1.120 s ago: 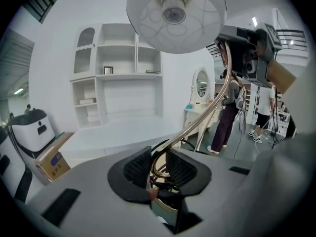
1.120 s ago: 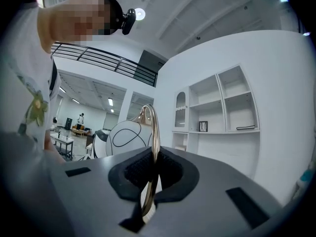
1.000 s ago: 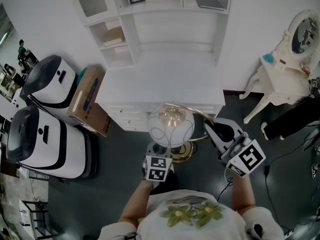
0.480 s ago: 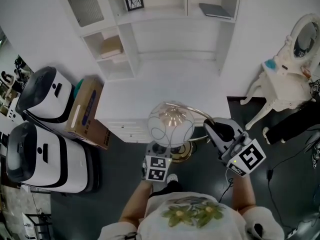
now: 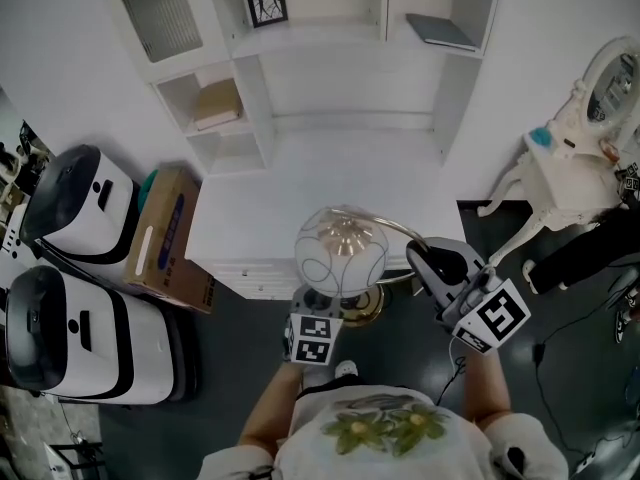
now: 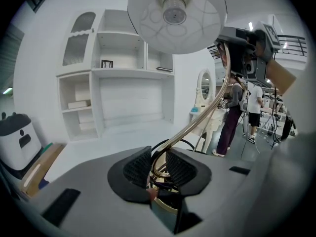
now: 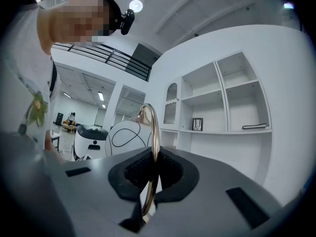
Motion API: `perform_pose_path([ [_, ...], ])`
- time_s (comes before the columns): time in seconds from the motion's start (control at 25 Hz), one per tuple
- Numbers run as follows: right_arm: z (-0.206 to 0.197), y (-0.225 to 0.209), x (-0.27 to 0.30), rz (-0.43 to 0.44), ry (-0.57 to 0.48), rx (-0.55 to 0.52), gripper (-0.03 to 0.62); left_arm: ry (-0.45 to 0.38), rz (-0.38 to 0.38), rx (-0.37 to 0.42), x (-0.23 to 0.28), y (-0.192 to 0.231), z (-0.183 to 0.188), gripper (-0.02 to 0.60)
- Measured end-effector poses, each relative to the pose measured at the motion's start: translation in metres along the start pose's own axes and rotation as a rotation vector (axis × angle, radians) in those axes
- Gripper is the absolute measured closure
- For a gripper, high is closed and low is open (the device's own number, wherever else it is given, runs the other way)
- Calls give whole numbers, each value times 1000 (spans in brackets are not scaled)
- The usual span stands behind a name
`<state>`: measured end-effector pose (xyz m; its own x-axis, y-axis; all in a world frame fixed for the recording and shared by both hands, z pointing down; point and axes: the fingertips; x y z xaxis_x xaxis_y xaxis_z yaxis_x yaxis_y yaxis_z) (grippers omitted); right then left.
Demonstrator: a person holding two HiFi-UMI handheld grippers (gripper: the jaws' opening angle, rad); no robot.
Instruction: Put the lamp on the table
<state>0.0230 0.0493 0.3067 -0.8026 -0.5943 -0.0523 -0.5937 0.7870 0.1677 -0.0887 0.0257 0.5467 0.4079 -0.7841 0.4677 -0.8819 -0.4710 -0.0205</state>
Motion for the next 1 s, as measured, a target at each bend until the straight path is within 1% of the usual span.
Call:
perform_pose_path([
  [0.28, -13, -7, 23, -14, 17, 5, 566, 29, -16, -18, 16, 21, -10, 482],
  [0.52, -17, -15, 32, -8, 25, 23, 566, 23, -8, -4, 23, 31, -2, 480],
  [0.6, -20, -21, 35, -5, 23, 28, 566, 24, -3, -5, 29, 33, -1, 480],
  [0.72, -28, -33, 44, 2, 26, 33, 566, 51, -3, -18, 41, 37, -4, 480],
  [1.0, -52, -65, 68, 27, 58, 52, 566, 90, 9, -31, 72, 51, -5, 481],
])
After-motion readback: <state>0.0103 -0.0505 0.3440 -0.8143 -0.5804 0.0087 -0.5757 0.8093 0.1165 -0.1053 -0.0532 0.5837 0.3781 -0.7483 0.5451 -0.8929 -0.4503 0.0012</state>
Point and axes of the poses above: the fingertips, and each gripper's own axes: x forward along the fingers, y to its left, z out of its top
